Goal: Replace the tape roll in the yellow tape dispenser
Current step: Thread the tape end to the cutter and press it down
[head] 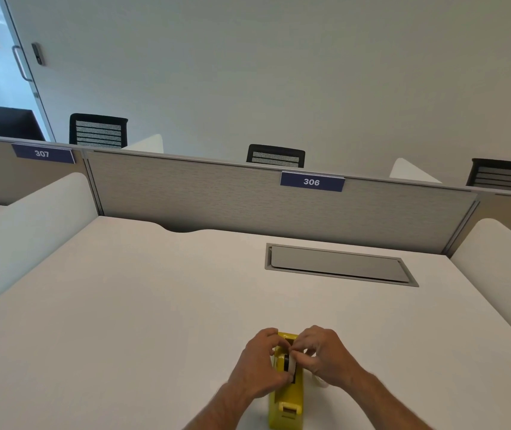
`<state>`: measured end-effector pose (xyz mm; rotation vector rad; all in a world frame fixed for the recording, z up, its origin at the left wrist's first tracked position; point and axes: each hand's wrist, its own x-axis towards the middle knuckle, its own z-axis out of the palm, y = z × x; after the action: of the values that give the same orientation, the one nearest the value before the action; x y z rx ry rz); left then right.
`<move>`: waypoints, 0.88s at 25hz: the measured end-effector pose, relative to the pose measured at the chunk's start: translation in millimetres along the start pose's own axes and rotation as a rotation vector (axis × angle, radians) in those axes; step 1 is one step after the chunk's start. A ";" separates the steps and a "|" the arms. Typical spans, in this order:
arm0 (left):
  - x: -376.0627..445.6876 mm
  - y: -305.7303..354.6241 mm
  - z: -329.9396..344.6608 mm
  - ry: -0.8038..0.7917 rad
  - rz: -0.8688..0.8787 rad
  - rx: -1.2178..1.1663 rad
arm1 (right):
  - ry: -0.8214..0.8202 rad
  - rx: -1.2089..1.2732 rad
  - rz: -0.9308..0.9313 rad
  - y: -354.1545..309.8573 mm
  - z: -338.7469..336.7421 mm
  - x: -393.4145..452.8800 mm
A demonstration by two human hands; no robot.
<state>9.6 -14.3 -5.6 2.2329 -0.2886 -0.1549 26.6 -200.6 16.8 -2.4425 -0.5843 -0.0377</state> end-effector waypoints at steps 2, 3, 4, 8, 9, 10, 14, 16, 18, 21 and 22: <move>-0.2 0.4 -0.2 -0.002 -0.006 0.005 | -0.002 -0.001 -0.001 0.2 0.1 0.5; -0.4 0.8 -0.2 -0.003 -0.005 0.006 | -0.004 -0.003 -0.003 0.4 0.1 0.3; -0.5 1.4 -0.1 -0.002 -0.004 0.006 | -0.006 -0.005 -0.006 0.5 0.1 0.2; -0.1 2.7 0.1 0.004 -0.003 0.014 | -0.025 -0.002 -0.034 -0.4 0.6 -2.7; 0.2 2.8 0.1 0.002 -0.006 0.019 | -0.027 -0.007 -0.043 -0.4 1.1 -3.5; 0.4 2.5 0.0 0.001 -0.009 0.023 | -0.026 -0.014 -0.048 -0.6 1.5 -4.2; 0.6 1.9 0.3 0.007 0.011 0.026 | -0.004 -0.042 -0.067 0.6 1.8 -2.6; 0.7 1.5 1.4 0.007 0.009 0.029 | -0.018 -0.050 -0.077 0.8 0.6 -2.1; 1.4 0.9 1.6 0.008 0.002 0.031 | -0.033 -0.050 -0.080 1.9 1.0 -3.3; 2.3 0.0 1.6 0.006 0.000 0.023 | -0.015 -0.057 -0.078 2.7 1.9 -5.4; 2.4 -0.4 1.9 0.009 0.005 0.022 | -0.002 -0.058 -0.081 2.4 1.9 -5.1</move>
<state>11.5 -16.1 -7.2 2.2536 -0.2928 -0.1395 22.7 -203.2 13.1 -2.4743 -0.6914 -0.0863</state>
